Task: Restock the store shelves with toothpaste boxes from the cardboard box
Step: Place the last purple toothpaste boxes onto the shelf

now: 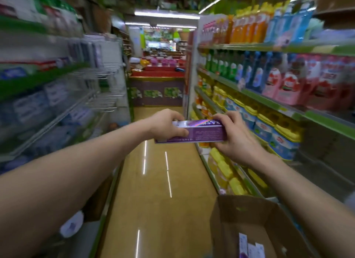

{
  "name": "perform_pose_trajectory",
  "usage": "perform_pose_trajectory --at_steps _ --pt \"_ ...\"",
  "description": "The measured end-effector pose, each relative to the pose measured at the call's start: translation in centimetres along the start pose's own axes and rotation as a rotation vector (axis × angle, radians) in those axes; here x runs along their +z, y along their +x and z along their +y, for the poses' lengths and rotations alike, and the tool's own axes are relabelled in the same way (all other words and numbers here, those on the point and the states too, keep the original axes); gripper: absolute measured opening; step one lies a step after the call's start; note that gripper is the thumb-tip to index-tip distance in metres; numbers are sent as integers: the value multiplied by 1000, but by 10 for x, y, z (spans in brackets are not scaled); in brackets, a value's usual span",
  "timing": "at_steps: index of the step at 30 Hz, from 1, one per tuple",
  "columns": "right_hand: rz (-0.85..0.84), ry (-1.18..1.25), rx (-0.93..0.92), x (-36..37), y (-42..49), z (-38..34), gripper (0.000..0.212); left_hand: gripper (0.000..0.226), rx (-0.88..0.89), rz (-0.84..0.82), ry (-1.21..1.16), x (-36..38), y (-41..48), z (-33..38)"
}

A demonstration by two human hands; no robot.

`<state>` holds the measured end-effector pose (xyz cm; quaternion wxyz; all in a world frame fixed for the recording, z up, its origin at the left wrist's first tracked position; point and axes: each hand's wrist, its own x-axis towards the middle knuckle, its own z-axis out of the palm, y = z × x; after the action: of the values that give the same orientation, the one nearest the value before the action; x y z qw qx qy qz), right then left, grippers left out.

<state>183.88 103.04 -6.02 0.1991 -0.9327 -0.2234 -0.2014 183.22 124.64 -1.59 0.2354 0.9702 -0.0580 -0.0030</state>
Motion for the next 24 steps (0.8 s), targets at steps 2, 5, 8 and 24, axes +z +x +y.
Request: perform_pose_trajectory --at_steps 2,5,8,24 --pt "6 -46 -39 0 1 -28 64 52 -39 28 -74 -15 -28 -13" --pt "11 -4 -120 1 0 -66 62 52 -87 79 -77 -37 -69 -31" --pt "-2 65 -195 3 -1 -99 64 48 -141 115 -45 -59 -108 -43" --pt "-182 487 -589 -8 37 -218 55 49 -442 295 144 -149 -239 -61"
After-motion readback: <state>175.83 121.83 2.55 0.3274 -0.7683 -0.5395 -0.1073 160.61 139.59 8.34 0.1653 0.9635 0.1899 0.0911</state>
